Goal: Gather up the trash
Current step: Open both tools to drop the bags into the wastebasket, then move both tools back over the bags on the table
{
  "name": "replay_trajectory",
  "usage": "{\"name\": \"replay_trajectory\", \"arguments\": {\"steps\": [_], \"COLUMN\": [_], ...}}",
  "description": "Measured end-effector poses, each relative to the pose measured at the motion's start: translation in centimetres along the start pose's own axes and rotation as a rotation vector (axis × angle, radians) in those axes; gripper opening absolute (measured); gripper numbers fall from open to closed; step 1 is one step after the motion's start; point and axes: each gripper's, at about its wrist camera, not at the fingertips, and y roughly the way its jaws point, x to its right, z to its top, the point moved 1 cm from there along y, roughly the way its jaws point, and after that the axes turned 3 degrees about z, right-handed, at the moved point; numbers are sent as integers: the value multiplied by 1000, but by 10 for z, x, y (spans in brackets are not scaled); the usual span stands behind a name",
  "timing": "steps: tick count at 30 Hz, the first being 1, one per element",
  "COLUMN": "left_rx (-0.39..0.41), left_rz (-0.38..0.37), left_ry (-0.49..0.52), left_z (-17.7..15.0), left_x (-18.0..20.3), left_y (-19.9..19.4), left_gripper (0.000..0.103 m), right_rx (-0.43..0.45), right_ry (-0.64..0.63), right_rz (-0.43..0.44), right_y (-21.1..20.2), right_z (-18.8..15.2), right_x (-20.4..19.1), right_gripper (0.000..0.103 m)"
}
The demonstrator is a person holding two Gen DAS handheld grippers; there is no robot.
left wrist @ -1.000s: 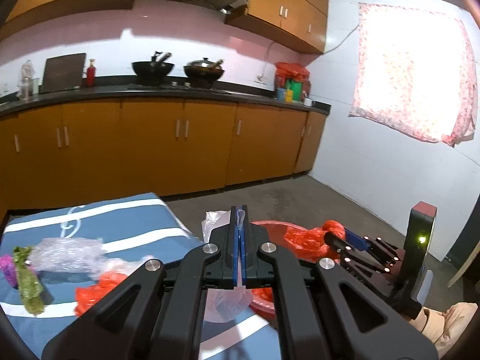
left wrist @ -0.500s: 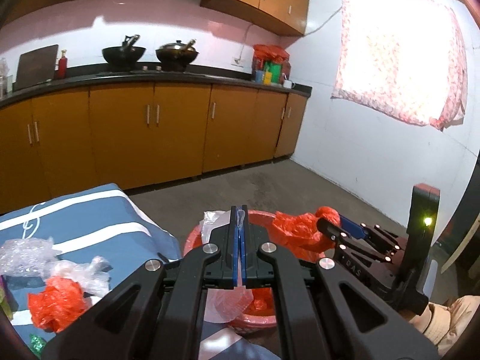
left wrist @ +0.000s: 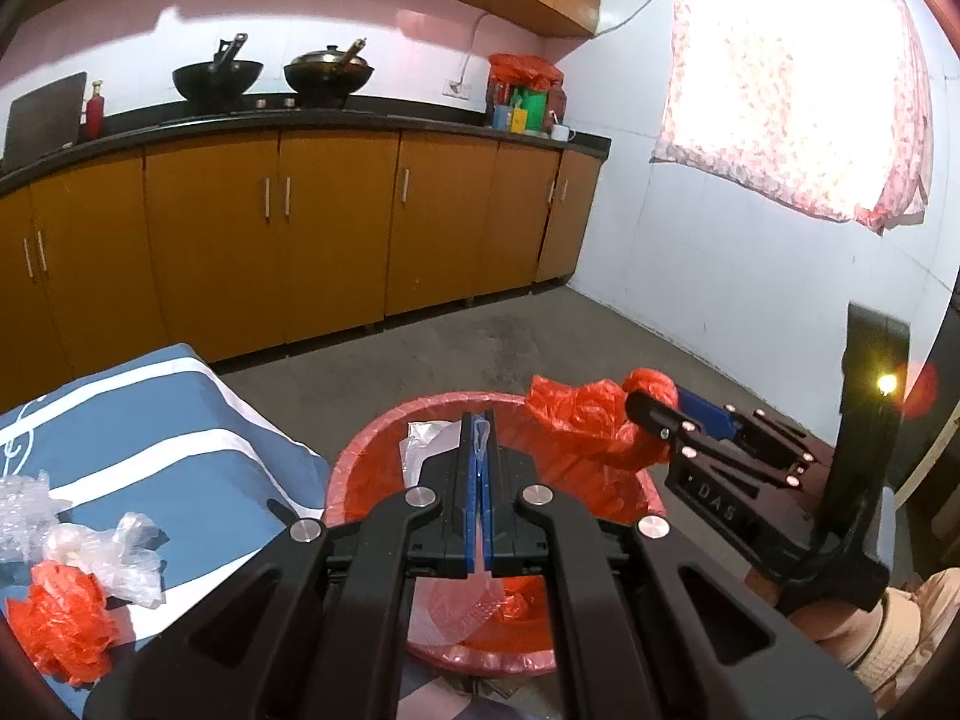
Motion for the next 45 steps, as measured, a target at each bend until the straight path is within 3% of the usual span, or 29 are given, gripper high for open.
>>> {"name": "replay_trajectory", "arguments": {"steps": [7,10,12,14,26,32,37,45], "left_rx": [-57,-73,-67,-51,-2,44,73,51], "left_rz": [0,8,20,28,125,262,443,703], "left_ry": [-23,-35,-39,-46,-85,-86,-113,-273], "left_z": [-7,-10,-11,-11,-14,-33,-60,-110], "left_x": [-5,-10,-13,-16,-48,-81,-123,-205], "left_y": [18,19,15,10,-34,-89,-139,-200], "left_gripper": [2,8,29,40,40,42,46,48], "right_rx": [-2,-5,-7,-7,1,-25,-64,-152], "right_ry": [5,13,15,16,-28,-78,-127,-184], "right_rz": [19,15,9,5,59,156,284,471], "right_y": [2,-1,-1,-3,-14,-14,-13,-6], "right_z": [-3,-6,-5,-4,6,2,-8,-32], "right_x": [1,4,5,5,-30,-79,-142,-250], "right_gripper": [41,44,44,44,44,47,51,58]}}
